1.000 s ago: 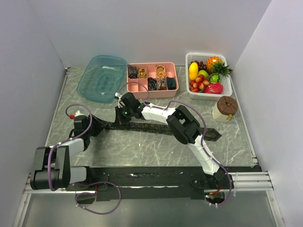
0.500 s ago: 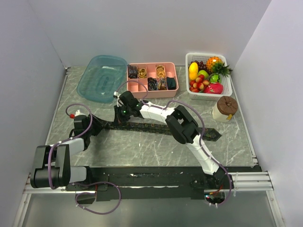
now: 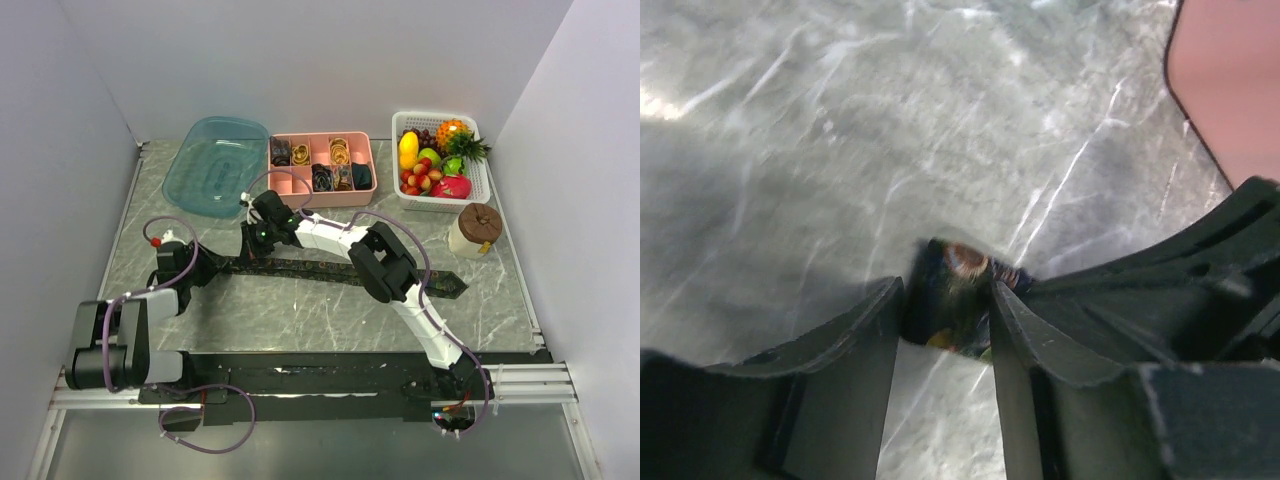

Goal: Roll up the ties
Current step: Roll the tie at the center of the board.

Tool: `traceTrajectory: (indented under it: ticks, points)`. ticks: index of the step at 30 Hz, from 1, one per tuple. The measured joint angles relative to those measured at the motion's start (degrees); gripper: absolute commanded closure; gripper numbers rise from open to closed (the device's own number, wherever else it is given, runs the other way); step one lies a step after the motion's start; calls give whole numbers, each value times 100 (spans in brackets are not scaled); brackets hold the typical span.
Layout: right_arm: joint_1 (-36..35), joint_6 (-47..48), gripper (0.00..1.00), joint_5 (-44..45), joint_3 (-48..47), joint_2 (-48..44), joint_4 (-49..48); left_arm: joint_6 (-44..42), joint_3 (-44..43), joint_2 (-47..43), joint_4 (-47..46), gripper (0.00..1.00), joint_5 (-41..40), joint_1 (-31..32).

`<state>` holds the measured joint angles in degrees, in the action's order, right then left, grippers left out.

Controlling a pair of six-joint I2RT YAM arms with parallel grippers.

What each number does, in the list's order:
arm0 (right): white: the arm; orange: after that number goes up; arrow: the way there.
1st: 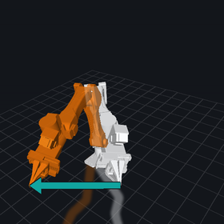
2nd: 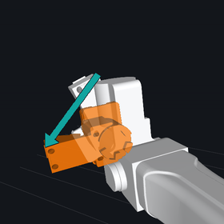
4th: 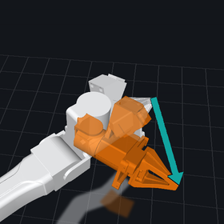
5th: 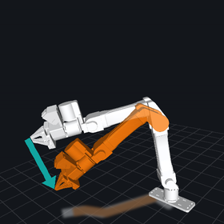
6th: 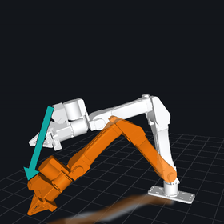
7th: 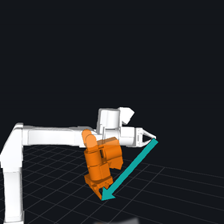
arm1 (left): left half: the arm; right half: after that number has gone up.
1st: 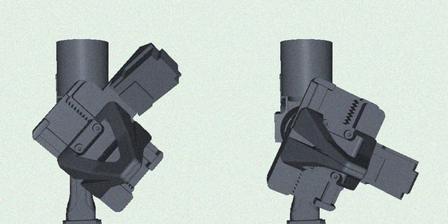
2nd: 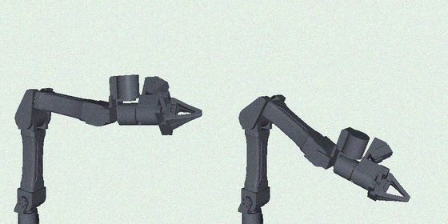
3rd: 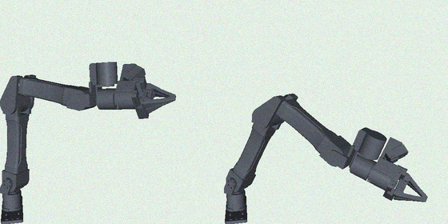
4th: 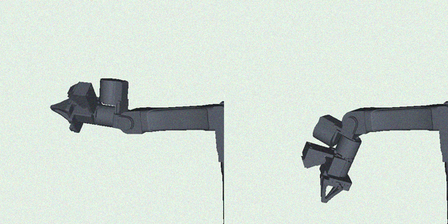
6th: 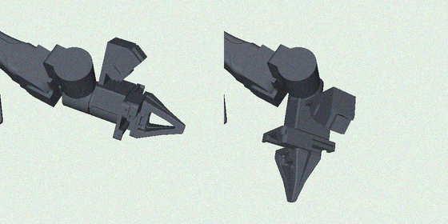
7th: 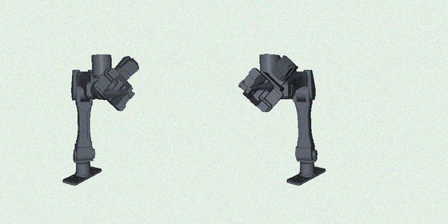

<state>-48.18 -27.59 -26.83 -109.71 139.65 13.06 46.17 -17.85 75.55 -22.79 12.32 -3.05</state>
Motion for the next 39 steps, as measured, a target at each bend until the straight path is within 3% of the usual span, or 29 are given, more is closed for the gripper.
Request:
traceTrajectory:
  ticks: [6, 9, 21, 26, 39]
  points:
    - [24, 0, 100, -39, 0, 0, 17, -44, -330, 446, -22, 58, 101, -4]
    - [35, -2, 100, -61, 2, 0, 20, -59, -334, 457, -4, 66, 101, -4]
    - [61, -50, 100, -138, 20, 0, 31, -306, -382, 494, 33, 74, 144, 162]
    - [61, -76, 100, -175, 20, 0, 37, -396, -444, 483, 81, 87, 83, 372]
    - [61, -138, 100, -278, 24, 0, 24, -748, -782, -157, 826, 91, -306, 717]
